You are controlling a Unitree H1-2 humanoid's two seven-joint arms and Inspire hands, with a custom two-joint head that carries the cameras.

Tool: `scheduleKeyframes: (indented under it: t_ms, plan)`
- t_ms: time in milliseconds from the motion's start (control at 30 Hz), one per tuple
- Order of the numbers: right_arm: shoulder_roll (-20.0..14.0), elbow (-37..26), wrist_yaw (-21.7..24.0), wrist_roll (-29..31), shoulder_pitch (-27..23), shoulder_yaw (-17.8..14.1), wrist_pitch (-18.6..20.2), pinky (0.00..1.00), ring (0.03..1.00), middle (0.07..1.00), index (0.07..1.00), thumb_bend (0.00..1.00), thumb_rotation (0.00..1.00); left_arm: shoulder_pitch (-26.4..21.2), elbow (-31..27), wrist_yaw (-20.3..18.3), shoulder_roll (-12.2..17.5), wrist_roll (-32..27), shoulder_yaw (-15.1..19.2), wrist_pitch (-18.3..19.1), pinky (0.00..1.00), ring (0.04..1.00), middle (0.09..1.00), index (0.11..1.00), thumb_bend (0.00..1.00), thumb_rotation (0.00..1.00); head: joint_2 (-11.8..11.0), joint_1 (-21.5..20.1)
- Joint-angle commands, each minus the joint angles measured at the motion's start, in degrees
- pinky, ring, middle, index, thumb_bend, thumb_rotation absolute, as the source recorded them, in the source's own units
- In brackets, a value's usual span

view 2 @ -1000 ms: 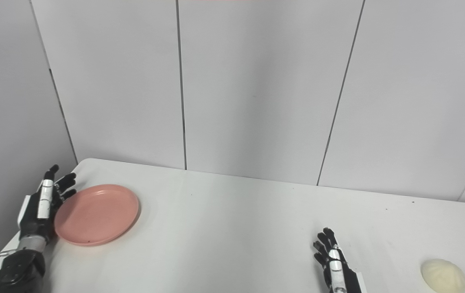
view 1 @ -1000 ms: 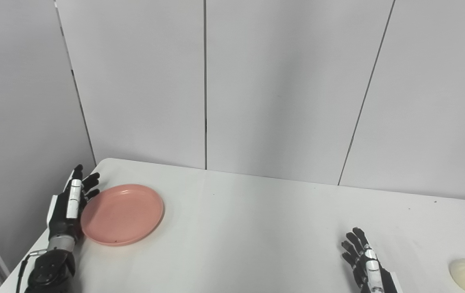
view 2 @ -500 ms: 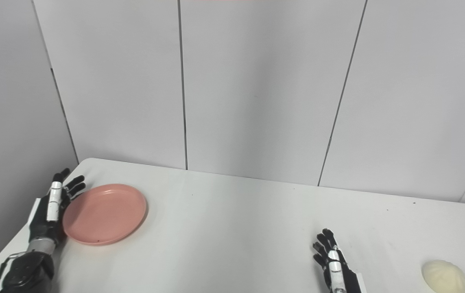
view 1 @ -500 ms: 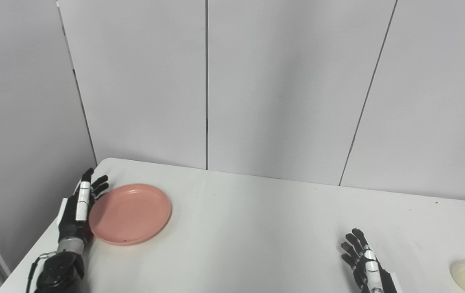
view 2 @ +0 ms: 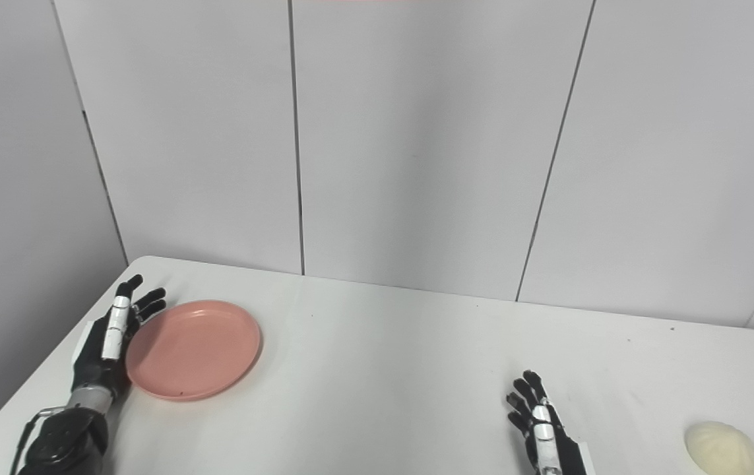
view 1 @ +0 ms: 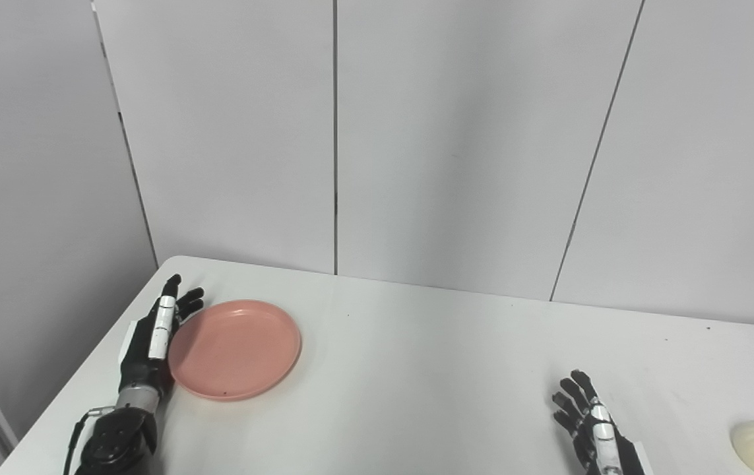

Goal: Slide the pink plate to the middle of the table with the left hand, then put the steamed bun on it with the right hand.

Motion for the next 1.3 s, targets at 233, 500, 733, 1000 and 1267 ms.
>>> scheduleKeyframes:
  t_ms: [233, 500, 733, 1000, 1267]
  plan:
    - [1.2, 0.5, -0.4, -0.1, 2.5, 0.5, 0.8, 0.90, 0.884, 0.907, 0.911, 0.56, 1.00, -4.5, 0.8, -1.4, -2.2, 1.4, -3.2, -1.4, 0.75, 0.838, 0.826, 0.929, 0.75, 0.96, 0.4, -0.7]
    - [1.9, -0.3, -1.2, -1.6, 2.6, 1.1, 0.9, 0.87, 0.863, 0.888, 0.902, 0.54, 1.00, -5.2, 0.6, -1.3, -4.8, 1.6, -5.1, 0.0, 0.75, 0.830, 0.819, 0.911, 0.73, 0.95, 0.8, -2.0]
    - [2.6, -1.1, -2.1, -3.1, 2.5, 1.8, 1.9, 0.85, 0.850, 0.880, 0.884, 0.55, 1.00, -3.7, -3.7, -1.2, -6.0, 4.5, -8.7, 2.8, 0.75, 0.826, 0.820, 0.925, 0.72, 0.99, 0.9, -3.3]
    - [3.4, -1.5, -3.0, -4.7, 2.6, 2.4, 2.1, 0.86, 0.867, 0.895, 0.886, 0.57, 1.00, -2.0, -8.2, -2.2, -8.4, 4.7, -10.3, 6.3, 0.77, 0.836, 0.828, 0.925, 0.74, 0.96, 1.7, -5.8]
    - [3.9, -1.8, -3.4, -6.0, 2.5, 3.4, 2.1, 0.86, 0.873, 0.900, 0.878, 0.58, 1.00, -0.9, -11.5, -3.8, -10.7, 4.2, -11.7, 9.3, 0.80, 0.847, 0.826, 0.932, 0.72, 0.96, 2.3, -8.0]
